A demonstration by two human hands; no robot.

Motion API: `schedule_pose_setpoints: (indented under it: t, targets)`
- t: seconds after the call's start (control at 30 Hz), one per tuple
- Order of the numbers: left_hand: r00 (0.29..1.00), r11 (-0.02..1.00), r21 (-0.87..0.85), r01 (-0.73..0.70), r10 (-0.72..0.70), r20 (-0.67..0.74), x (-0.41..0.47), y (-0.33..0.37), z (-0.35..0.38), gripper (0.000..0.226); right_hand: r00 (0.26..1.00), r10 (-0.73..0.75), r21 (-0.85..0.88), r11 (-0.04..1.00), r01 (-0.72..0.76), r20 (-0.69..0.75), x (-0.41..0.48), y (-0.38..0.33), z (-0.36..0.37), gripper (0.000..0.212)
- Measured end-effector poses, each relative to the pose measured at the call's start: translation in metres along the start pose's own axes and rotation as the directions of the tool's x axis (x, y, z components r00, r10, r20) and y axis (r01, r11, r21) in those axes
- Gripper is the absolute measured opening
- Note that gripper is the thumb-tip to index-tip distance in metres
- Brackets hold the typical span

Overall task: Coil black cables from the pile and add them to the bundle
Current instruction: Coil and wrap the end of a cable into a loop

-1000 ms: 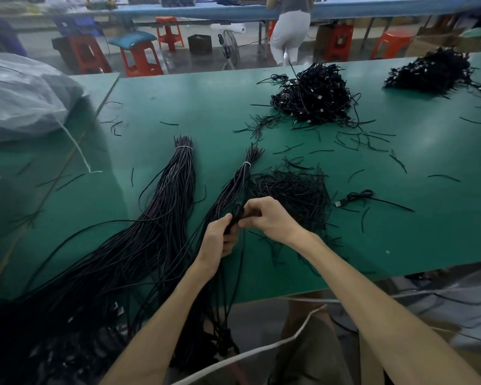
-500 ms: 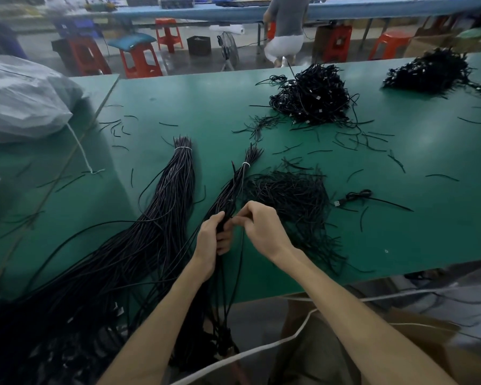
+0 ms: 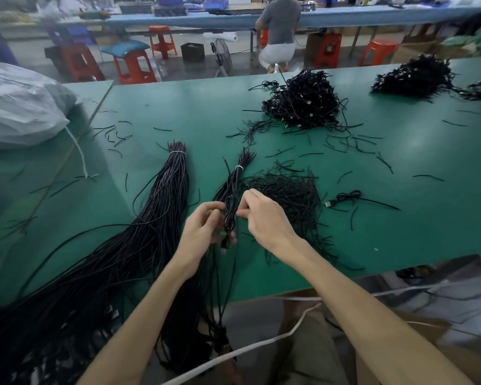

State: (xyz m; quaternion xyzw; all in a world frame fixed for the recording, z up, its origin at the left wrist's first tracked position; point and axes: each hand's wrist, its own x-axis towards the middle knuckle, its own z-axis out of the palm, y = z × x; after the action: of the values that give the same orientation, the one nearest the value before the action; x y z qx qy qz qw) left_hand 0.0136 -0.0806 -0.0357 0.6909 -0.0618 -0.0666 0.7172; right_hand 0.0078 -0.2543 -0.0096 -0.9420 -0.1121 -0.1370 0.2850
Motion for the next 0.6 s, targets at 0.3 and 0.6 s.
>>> schedule_pose_setpoints:
  t: [0.3, 0.6]
  targets:
    - [0.952, 0.895, 0.344, -0.285, 0.221, 0.213, -0.009, 0.028, -0.006, 0.074, 0.995, -0.067, 0.129, 0.989, 0.076, -0.071, -0.005, -0.010, -0.011, 0.023]
    - [0.778, 0.197, 0.799, -0.568, 0.447, 0.442, -0.010, 0.051, -0.018, 0.052, 0.997, 0.058, 0.365, 0.930, -0.038, -0.043, -0.014, -0.018, -0.015, 0.019]
